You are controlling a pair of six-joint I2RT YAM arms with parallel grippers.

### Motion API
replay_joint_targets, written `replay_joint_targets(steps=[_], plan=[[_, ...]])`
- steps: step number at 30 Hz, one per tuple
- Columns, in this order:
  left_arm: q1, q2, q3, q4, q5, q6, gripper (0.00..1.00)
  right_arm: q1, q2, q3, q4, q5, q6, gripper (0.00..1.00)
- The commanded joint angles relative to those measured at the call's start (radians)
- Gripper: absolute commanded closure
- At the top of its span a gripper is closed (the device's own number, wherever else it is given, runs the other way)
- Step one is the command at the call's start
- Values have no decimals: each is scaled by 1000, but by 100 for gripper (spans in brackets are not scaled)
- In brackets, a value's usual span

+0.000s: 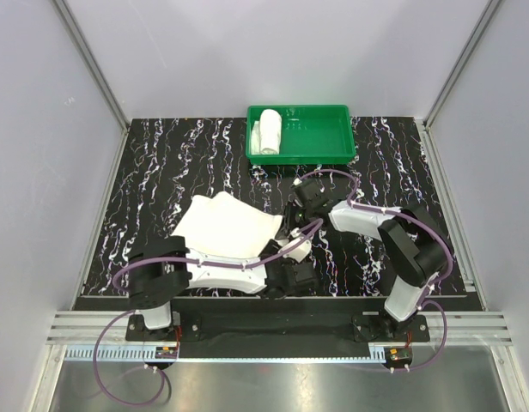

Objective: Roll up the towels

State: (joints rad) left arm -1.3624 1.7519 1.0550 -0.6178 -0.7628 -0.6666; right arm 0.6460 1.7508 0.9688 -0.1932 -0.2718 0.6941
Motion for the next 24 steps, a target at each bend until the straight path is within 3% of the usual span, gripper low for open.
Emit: replay_joint_targets(steps=[1,4,10,14,15,18,21,22,24], plan=[[-1,35,48,-11,5,30,34,1,-51,33,-95,55,-59,69],[-3,83,62,-7,40,56,34,-12,-65,31,-118,56,-73,69],[-1,103,17,47,102,82,48,-52,-99,25,-146,34,-88,69],[0,113,13,70,126,107,70,-78,-109,27,-160,25,-103,69],[2,118,14,76,134,113,82,-88,-114,27,-166,22,-107,68],[5,123,28,95,172,148,93,-112,-117,36,-195,14,-126,66],[22,107,40,108,241,167,94,-161,-116,74,-262,48,-151,45],[26,91,45,115,297,167,94,-176,-114,85,-282,55,-159,29],[39,77,57,124,351,159,94,-216,-109,116,-357,80,-183,22]])
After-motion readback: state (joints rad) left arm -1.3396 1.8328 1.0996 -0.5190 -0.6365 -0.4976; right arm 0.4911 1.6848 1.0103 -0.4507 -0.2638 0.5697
